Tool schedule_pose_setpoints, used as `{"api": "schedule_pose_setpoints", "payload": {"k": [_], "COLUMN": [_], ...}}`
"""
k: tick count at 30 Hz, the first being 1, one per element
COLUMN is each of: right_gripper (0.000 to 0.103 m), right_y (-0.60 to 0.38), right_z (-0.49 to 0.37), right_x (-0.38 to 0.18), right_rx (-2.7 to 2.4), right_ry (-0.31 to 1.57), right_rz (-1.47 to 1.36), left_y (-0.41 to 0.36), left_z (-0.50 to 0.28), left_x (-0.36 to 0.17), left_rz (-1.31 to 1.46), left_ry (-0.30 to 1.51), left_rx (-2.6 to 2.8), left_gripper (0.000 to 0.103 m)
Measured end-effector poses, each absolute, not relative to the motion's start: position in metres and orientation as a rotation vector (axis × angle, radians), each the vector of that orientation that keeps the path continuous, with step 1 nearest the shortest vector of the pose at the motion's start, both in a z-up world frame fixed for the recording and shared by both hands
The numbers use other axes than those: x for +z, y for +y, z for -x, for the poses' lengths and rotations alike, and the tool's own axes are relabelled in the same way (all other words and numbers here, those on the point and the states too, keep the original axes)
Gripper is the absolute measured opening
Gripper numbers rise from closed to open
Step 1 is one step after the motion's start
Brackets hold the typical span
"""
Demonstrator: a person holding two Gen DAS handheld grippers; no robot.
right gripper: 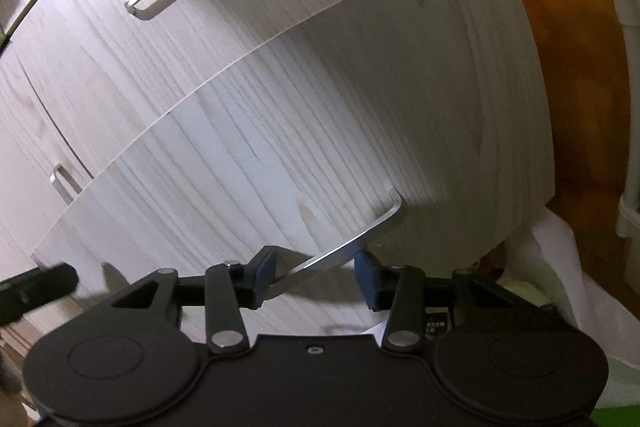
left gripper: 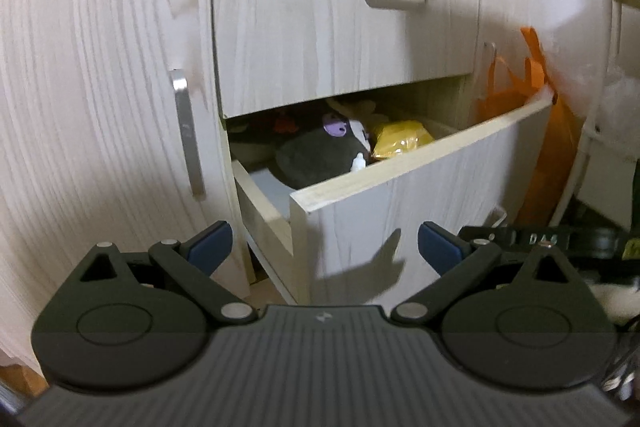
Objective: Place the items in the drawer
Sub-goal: 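Push the drawer front inward with the right tool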
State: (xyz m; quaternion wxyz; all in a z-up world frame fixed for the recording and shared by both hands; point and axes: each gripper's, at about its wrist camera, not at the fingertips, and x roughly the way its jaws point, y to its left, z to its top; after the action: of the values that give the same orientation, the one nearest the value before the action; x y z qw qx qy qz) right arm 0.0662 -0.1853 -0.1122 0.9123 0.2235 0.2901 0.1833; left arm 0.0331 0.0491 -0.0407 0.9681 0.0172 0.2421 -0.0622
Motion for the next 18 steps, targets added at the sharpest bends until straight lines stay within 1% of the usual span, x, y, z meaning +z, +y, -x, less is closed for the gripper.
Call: {"api": "schedule_pose_setpoints", "payload": {"k": [6, 11, 13, 18], "right_gripper": [0.050, 0.051, 0.053, 0.053], "right_y": [-0.177, -0.177, -0.170, -0.159], "right_z": [-0.070, -0.076, -0.080, -0.097], "right_x": [-0.119, -0.123, -0.119, -0.109], "right_rx": [0.383, 0.376, 0.356, 0.343], "right_ry": [0.547, 0.543, 0.557, 0.611], "right_rz": [-0.429, -0.415, -0.379, -0.323], "left_y": [0.055, 0.053, 0.054, 0.061], "left_z": [-0.038, -0.036, -0.036, -0.036], "left_x": [-0.042, -0.042, -0.042, -0.042], "left_rz": [-0.025, -0.038, -0.038, -0.007], "left_ry": [0.498, 0.486, 0.486, 0.494], "left_rx": [-0.103, -0.102, -0.102, -0.094], "left_gripper": [0.101, 0.101, 0.101, 0.101]}}
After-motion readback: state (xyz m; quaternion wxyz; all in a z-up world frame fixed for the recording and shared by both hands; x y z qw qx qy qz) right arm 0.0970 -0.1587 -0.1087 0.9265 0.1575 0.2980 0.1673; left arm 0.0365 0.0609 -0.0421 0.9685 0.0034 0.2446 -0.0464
